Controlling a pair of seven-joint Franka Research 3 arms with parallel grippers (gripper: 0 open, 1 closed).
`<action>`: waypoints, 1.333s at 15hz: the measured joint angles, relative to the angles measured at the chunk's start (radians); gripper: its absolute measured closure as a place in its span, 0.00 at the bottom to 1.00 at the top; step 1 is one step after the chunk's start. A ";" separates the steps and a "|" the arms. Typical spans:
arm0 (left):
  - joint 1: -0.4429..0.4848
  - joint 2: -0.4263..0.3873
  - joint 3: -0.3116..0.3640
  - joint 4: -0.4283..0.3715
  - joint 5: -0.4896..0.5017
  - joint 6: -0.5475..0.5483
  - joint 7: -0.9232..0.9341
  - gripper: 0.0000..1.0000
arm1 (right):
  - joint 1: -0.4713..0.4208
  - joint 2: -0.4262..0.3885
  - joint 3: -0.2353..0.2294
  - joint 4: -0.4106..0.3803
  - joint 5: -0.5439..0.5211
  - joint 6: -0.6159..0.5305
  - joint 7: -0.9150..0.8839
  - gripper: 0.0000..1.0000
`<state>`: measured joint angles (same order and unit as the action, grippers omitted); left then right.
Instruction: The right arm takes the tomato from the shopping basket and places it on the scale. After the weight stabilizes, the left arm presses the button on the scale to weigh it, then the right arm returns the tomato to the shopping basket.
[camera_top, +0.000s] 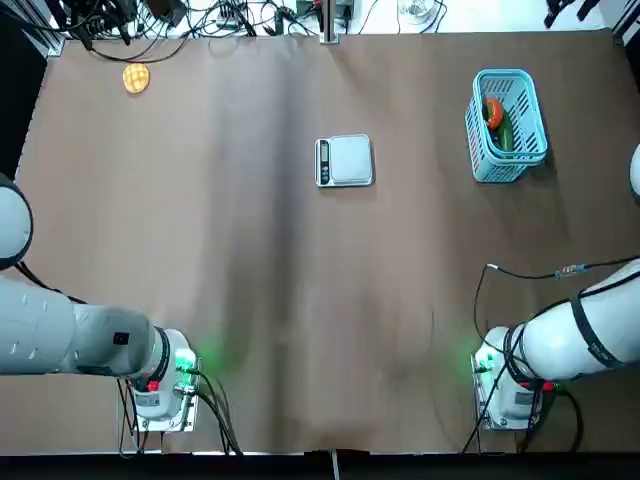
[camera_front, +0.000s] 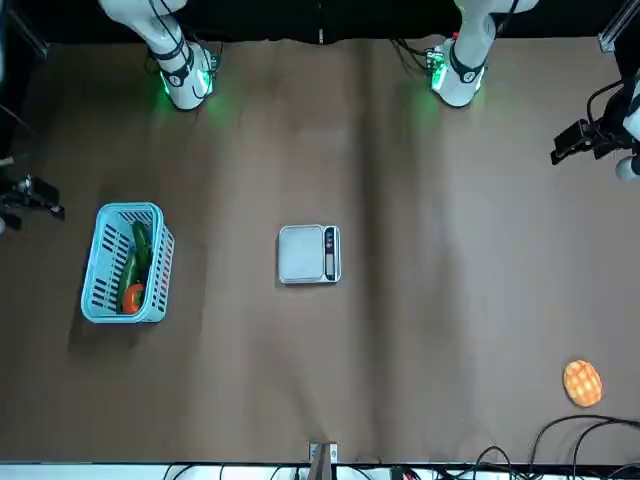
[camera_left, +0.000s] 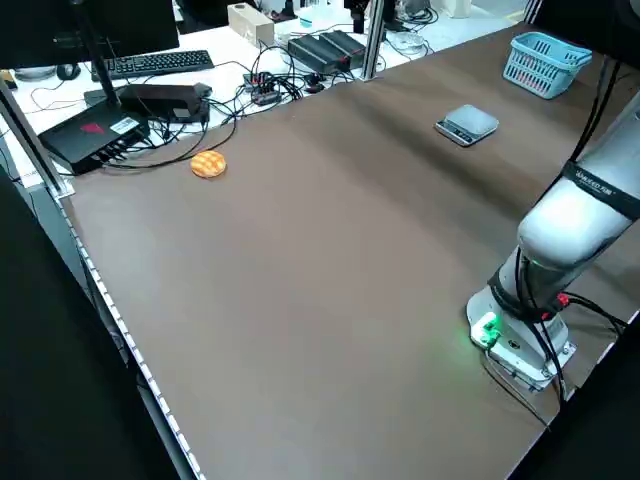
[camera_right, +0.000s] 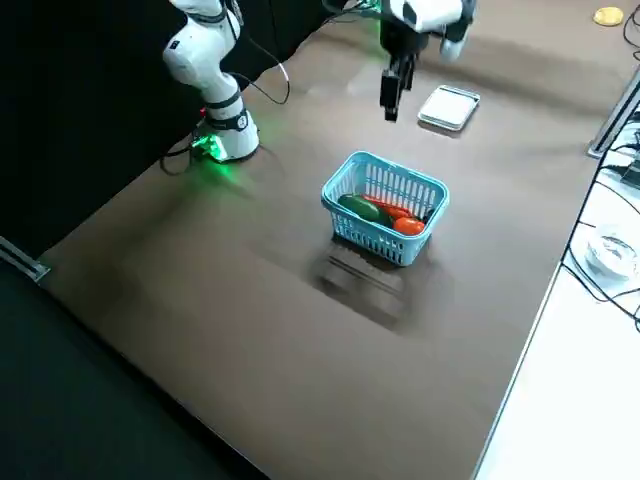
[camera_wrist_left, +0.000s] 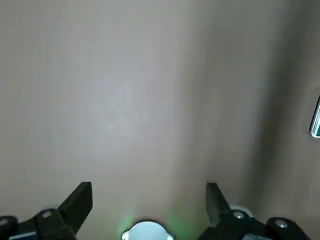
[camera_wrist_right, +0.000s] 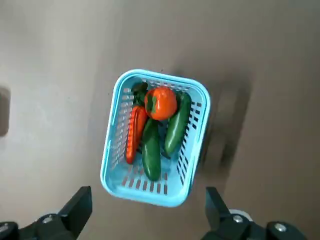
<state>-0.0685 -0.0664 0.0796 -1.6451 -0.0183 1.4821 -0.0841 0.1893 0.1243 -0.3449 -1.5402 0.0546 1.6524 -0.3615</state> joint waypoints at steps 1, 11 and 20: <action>0.000 0.000 0.000 0.003 0.000 0.001 0.000 0.00 | 0.001 0.000 0.001 0.032 -0.011 -0.034 0.000 0.00; 0.000 0.000 0.000 0.010 0.000 0.009 0.000 0.00 | -0.152 0.009 0.170 0.092 -0.040 -0.080 0.006 0.00; 0.000 0.000 0.000 0.010 0.000 0.009 0.000 0.00 | -0.199 0.009 0.239 0.095 -0.058 -0.090 0.073 0.00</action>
<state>-0.0689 -0.0664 0.0794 -1.6354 -0.0183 1.4910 -0.0841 -0.0095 0.1330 -0.1056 -1.4456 -0.0030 1.5623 -0.2882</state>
